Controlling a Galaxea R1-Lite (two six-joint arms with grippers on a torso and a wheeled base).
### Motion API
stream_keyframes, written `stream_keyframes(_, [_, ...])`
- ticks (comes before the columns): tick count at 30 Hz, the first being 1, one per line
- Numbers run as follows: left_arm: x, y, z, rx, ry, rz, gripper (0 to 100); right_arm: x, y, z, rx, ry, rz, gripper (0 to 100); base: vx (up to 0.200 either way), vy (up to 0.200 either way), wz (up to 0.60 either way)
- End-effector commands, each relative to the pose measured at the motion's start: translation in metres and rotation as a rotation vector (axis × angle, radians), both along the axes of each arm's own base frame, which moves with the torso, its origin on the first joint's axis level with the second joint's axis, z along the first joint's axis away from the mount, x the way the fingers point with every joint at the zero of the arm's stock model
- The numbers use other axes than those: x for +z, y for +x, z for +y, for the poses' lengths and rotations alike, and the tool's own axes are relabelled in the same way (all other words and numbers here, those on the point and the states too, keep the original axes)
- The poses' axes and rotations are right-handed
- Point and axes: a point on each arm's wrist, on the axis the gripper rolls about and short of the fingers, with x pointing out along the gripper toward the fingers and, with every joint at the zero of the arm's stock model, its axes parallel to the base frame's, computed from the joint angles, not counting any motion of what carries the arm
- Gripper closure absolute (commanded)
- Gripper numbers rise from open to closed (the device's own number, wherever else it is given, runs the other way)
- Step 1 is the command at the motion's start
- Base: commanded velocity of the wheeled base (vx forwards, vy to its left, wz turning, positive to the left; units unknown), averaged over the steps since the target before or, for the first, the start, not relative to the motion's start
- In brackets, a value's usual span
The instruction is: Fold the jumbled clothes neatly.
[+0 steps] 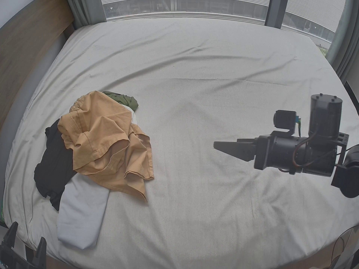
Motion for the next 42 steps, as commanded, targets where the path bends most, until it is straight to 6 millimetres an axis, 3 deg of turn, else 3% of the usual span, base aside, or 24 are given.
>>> stream_keyframes(1, [-0.005, 0.000, 0.000, 0.001, 0.000, 0.001, 0, -0.020, 0.020, 0.028, 0.031, -0.031, 0.040, 0, 0.000, 0.000, 0.00])
stream_keyframes(14, [-0.005, 0.000, 0.000, 0.001, -0.002, 0.003, 0, -0.038, 0.031, 0.058, 0.083, -0.059, 0.076, 0, 0.000, 0.000, 0.00])
stream_keyframes(34, [-0.005, 0.000, 0.000, 0.001, -0.005, 0.001, 0, -0.108, 0.042, 0.141, 0.200, -0.124, 0.201, 0, 0.000, 0.000, 0.00])
stream_keyframes(42, [-0.005, 0.000, 0.000, 0.001, -0.003, 0.001, 0, -0.133, 0.050, 0.156, 0.202, -0.152, 0.251, 0, 0.000, 0.000, 0.00])
